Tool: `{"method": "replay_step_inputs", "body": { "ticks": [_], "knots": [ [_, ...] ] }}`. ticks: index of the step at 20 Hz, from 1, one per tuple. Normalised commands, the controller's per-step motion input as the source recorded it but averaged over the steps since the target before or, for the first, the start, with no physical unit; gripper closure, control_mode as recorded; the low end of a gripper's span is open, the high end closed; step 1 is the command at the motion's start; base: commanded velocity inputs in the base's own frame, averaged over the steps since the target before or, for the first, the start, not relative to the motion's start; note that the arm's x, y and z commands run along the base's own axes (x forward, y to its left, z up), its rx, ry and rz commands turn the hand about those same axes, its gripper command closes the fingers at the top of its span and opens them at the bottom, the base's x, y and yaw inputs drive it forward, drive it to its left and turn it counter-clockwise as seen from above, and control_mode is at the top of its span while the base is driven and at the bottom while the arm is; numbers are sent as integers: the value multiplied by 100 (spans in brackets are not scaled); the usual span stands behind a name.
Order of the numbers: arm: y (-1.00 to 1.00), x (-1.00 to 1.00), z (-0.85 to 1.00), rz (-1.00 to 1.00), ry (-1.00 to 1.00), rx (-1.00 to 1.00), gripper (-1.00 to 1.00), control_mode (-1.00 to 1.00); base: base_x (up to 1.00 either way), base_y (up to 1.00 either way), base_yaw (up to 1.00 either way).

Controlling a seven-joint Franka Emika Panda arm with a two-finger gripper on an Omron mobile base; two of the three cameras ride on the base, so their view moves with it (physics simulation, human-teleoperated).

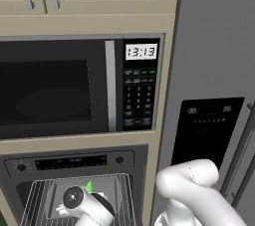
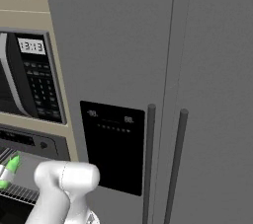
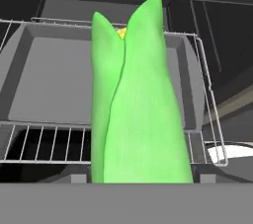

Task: Place the corn on the rack of the oven.

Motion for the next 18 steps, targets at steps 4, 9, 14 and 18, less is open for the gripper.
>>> {"method": "replay_step_inputs", "body": {
  "ticks": [4,9,14,18],
  "knots": [
    [54,50,-39,0,0,0,100,-100,0,0,0],
    [29,52,-37,-1,1,-1,100,-100,0,0,0],
    [16,36,-41,0,0,-1,100,-100,0,0,0],
    [0,32,-49,0,0,0,100,-100,0,0,0]
  ]
}}
